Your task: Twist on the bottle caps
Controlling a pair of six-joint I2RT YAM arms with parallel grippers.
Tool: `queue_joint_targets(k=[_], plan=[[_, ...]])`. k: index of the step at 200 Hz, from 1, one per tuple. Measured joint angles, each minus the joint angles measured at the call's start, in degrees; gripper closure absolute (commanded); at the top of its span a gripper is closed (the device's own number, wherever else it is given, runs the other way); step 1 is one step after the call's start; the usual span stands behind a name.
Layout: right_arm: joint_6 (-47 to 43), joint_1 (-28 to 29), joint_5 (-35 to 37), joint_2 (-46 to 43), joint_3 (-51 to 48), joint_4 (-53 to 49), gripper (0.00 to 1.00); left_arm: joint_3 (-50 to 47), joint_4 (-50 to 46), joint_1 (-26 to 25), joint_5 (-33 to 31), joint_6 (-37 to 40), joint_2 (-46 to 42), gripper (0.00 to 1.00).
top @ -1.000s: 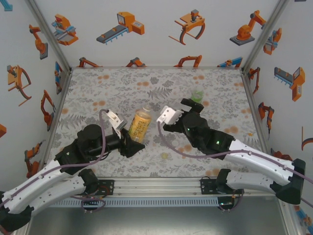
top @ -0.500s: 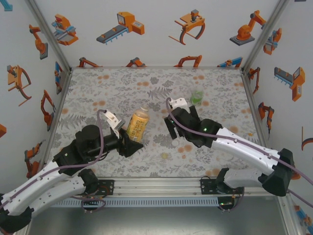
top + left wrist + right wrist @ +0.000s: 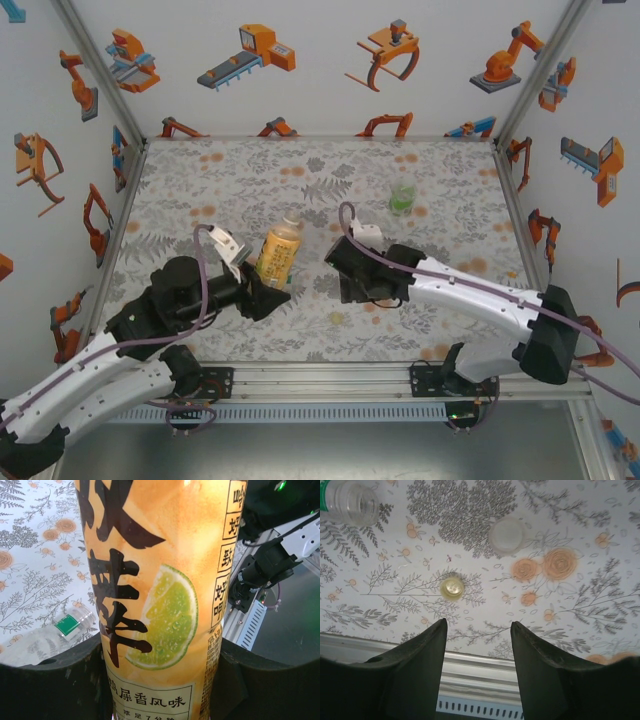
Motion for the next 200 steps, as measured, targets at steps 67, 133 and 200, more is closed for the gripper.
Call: queue_joint_targets(k=[67,133,200], plan=[[4.52,4.07,-3.15,10.08,0.0,4.46,0.57,0.02,-3.56,0.0,-2.73,0.0,-7.3,1.0],[5.73,4.33,-3.78,14.03,-1.01,9.51,0.58,0.0,-7.67,0.0,-7.23,-1.38,-18.27,1.0],[5.88,4.31,-3.52,15.8,-2.05,10.6,0.58,-0.28,-9.4,0.0,-8.48,-2.69,-19.8,1.0]])
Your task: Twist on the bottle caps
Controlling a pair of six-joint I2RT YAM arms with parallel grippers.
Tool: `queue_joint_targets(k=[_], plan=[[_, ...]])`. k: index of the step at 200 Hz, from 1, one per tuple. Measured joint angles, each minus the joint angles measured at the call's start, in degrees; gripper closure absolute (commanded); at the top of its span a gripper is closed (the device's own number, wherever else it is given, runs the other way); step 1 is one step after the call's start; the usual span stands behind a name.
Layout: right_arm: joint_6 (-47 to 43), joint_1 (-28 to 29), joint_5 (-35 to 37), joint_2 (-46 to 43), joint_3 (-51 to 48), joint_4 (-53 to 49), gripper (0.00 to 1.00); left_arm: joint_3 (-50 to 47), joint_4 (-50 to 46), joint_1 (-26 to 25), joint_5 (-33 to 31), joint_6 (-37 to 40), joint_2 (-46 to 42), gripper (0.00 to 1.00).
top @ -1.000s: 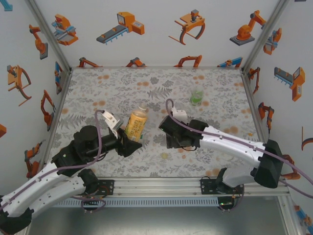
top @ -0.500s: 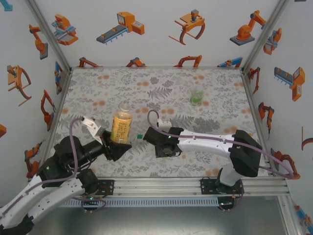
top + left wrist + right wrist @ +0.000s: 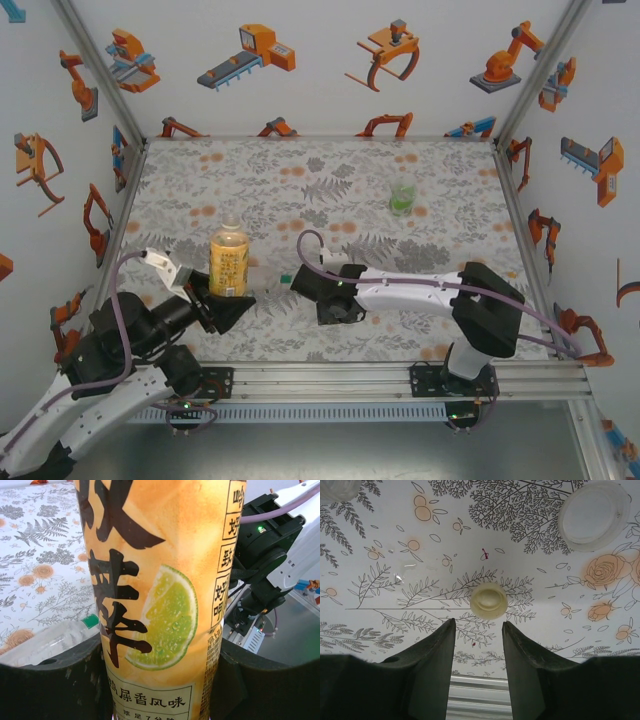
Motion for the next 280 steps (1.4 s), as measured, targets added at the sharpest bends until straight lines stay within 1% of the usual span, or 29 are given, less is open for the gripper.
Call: queue_joint_targets(k=[280], plan=[[-1.6,-2.27,0.61,1.27,-0.76,2.73,0.58,-0.04,-0.63,0.0,-0.68,-1.33,0.52,1.0]])
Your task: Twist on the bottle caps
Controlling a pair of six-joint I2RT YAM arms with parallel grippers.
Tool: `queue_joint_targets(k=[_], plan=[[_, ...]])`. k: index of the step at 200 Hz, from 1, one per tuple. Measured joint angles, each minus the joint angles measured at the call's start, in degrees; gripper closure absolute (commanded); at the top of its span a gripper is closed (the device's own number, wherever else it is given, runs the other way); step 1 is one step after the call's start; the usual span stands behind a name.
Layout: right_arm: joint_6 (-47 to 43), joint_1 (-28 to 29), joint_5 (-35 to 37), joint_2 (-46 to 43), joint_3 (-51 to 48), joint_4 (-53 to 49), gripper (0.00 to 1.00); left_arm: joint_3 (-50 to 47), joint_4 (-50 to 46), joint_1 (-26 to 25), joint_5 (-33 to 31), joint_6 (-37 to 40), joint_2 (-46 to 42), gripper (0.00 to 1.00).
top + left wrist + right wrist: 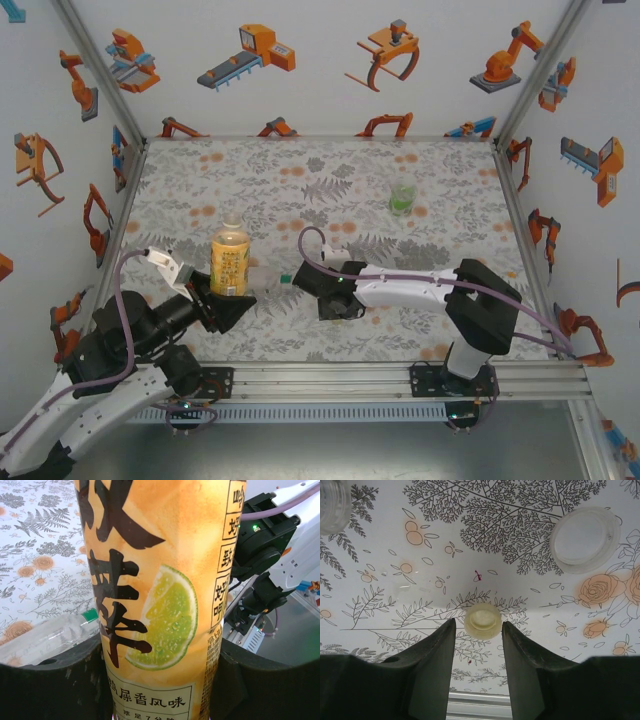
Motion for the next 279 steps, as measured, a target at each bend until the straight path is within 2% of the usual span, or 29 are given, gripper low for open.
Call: queue_joint_targets(k=[279], plan=[[-0.85,-0.7,-0.76,-0.72,-2.49,1.97,0.6,-1.05,0.83,0.0,-0.24,-0.22,0.44,1.0]])
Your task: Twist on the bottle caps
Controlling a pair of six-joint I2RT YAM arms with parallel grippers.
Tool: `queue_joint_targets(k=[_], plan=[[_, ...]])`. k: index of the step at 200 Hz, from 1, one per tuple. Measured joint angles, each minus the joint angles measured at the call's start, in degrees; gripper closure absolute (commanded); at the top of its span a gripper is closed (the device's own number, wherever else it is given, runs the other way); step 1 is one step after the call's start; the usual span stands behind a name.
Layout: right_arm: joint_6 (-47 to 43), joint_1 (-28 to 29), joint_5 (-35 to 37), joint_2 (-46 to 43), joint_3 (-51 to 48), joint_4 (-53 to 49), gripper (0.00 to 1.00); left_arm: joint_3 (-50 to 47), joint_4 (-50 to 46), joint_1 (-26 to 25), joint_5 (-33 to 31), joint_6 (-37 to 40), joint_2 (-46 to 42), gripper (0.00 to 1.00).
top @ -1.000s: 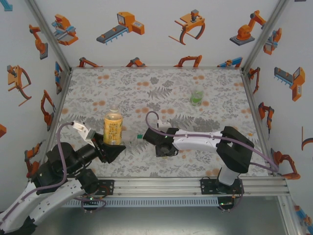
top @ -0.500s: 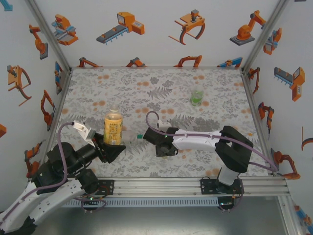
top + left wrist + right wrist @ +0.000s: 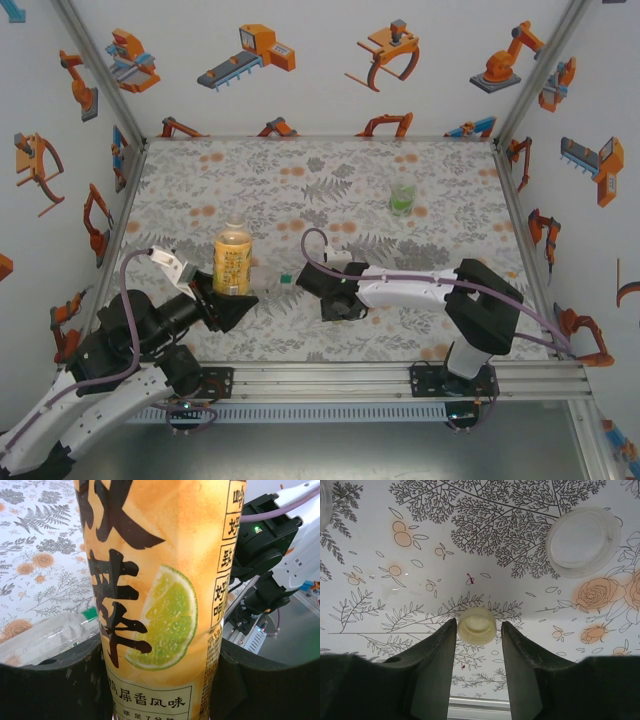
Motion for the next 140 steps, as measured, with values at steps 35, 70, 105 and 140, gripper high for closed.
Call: queue_joint_targets(k=[35,70,105,140], plan=[[0.02,0.0,0.04,-0.7,-0.2,0.81,0.6,-0.02,0.09,0.0,0.0,-0.07,0.0,1.0],[0.0,0.0,0.09,-0.96,-0.42,1.25,0.61,-0.07,0.13,0.0,0.0,-0.2,0.0,1.0],[0.0,0.0,0.0,-0.96,-0.42,1.31,0.61,-0.28,0.46,0.0,0.0,-0.42,0.0,1.0],[0.0,0.0,-0.11,-0.92,-0.42,1.27,0.61,-0.37,0.5,0.0,0.0,-0.59,0.0,1.0]])
